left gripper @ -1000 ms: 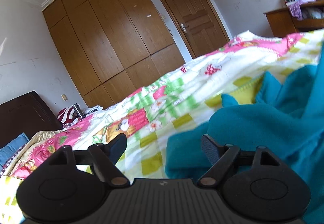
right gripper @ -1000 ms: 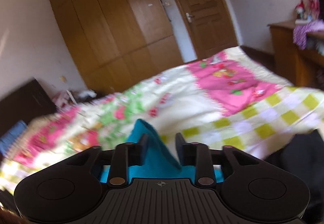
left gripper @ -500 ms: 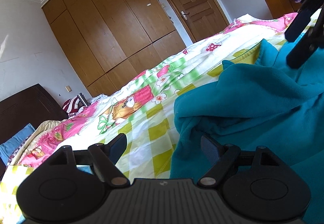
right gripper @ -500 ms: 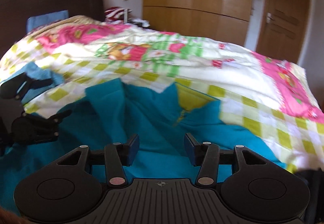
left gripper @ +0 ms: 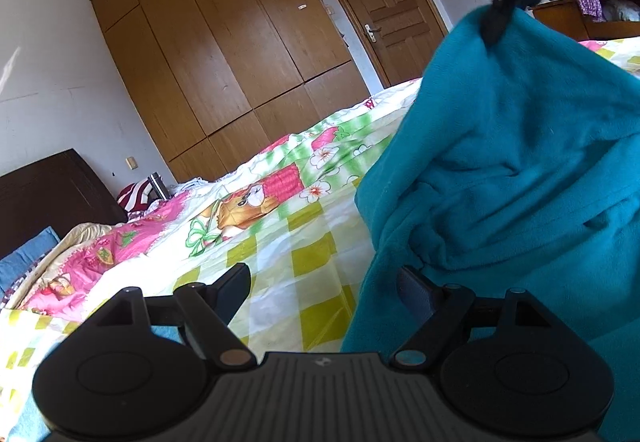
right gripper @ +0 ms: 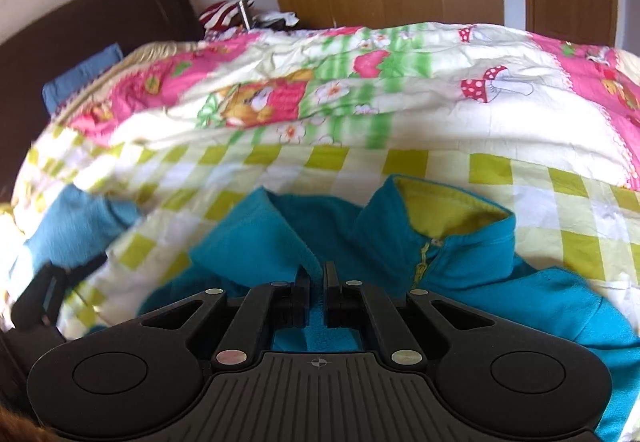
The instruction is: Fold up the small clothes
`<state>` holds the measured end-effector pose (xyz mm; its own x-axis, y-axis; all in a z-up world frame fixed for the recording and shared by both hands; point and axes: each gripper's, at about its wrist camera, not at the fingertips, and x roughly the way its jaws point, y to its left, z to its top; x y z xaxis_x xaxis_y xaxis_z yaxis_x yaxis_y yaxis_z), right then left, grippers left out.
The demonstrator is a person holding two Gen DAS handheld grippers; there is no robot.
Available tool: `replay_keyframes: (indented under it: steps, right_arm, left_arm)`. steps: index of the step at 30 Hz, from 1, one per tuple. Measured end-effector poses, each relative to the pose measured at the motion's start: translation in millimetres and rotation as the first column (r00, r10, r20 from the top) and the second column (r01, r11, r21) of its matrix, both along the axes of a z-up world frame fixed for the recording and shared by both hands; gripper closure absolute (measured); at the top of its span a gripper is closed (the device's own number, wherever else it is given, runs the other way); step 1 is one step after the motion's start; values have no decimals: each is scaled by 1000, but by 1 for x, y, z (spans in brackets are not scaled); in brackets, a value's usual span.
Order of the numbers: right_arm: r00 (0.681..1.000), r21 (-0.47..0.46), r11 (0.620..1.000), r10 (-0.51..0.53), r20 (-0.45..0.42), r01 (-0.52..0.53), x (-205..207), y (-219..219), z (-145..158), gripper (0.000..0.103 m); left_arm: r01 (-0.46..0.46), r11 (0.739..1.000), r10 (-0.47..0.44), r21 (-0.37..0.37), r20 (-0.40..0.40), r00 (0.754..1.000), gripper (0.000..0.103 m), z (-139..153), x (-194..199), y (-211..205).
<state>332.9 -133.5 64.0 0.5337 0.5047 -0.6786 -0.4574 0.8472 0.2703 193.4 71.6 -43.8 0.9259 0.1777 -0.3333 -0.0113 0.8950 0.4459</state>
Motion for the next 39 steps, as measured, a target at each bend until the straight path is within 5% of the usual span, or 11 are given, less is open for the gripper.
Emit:
replay_keyframes:
  steps: [6, 11, 15, 19, 24, 30, 32, 36, 39]
  right_arm:
    - [988, 183, 982, -16, -154, 44, 33, 4, 35, 99]
    - [991, 164, 986, 3, -135, 19, 36, 24, 48, 99]
    - [993, 65, 996, -47, -107, 54, 51, 26, 36, 90]
    - [981, -220, 959, -160, 109, 181, 63, 18, 10, 75]
    - [971, -249, 967, 1, 239, 60, -5, -29, -10, 69]
    - [915, -458, 885, 249, 317, -82, -115, -67, -42, 62]
    - [876, -535, 833, 357, 325, -141, -139, -63, -55, 49]
    - [788, -686, 708, 514, 340, -166, -152, -40, -89, 50]
    - [820, -710, 689, 485, 305, -144, -131, -35, -101, 67]
  left_arm:
    - [77, 984, -95, 162, 110, 989, 10, -2, 11, -44]
    - [110, 965, -141, 238, 118, 983, 10, -22, 31, -83]
    - [97, 951, -123, 293, 71, 990, 13, -37, 57, -101]
    - [67, 965, -72, 252, 10, 997, 17, -35, 78, -95]
    - [61, 975, -62, 214, -2, 998, 17, -29, 77, -83]
    - [92, 957, -97, 275, 2, 995, 17, -32, 66, -93]
    - [91, 954, -94, 287, -2, 996, 17, -33, 65, -96]
    - [88, 957, -86, 276, -20, 996, 17, -34, 66, -100]
    - [85, 957, -83, 278, -19, 996, 17, -33, 63, -100]
